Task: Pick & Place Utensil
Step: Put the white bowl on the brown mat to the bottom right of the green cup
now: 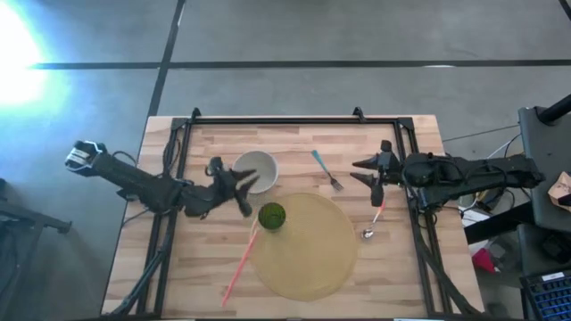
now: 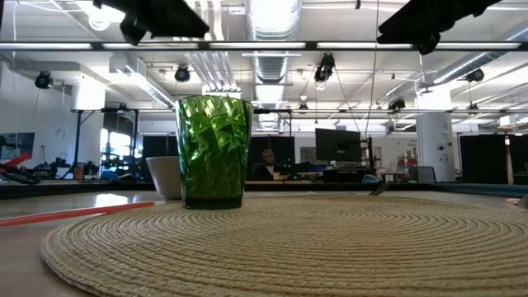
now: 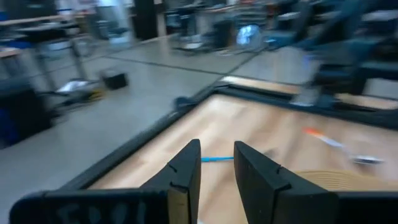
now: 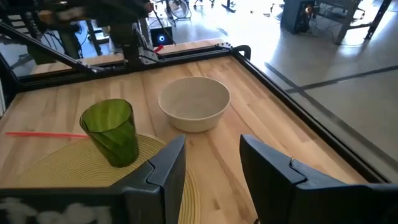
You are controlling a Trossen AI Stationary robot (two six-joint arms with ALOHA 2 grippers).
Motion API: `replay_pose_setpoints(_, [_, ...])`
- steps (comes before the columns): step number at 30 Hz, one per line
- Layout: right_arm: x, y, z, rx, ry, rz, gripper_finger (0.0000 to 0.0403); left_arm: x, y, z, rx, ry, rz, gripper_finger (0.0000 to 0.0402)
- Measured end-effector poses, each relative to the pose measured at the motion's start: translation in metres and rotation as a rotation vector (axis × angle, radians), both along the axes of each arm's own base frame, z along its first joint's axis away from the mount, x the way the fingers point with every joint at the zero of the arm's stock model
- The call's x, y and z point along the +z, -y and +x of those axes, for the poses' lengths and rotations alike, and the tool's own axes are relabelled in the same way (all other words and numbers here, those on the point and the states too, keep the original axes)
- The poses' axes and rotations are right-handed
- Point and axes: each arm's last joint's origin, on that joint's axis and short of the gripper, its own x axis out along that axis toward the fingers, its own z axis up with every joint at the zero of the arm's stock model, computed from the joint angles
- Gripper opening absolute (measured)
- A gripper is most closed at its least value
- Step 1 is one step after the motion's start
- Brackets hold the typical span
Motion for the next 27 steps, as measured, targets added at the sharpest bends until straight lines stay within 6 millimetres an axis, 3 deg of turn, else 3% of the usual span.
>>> replay_pose_setpoints(6, [0.007,0.0,0.001,0.005,-0.011,-0.019,0.0148,-0.008,-0.043,-0.002,0.104,-0.082,-0.013,0.0101])
replay_pose_setpoints(14, [0.009,0.0,-0.001,0.013,-0.02,-0.048,0.0148,-0.014,-0.099,-0.009,0.265,-0.115,-0.104,0.0185])
replay_pose_setpoints(21, [0.003,0.0,-0.002,0.011,-0.08,-0.04,0.0148,-0.023,-0.127,-0.019,0.293,-0.13,-0.255,0.0207])
replay_pose_setpoints(27, [-0.002,0.0,-0.003,0.02,-0.136,-0.027,0.0148,-0.032,-0.136,-0.03,0.384,-0.153,-0.447,0.0207])
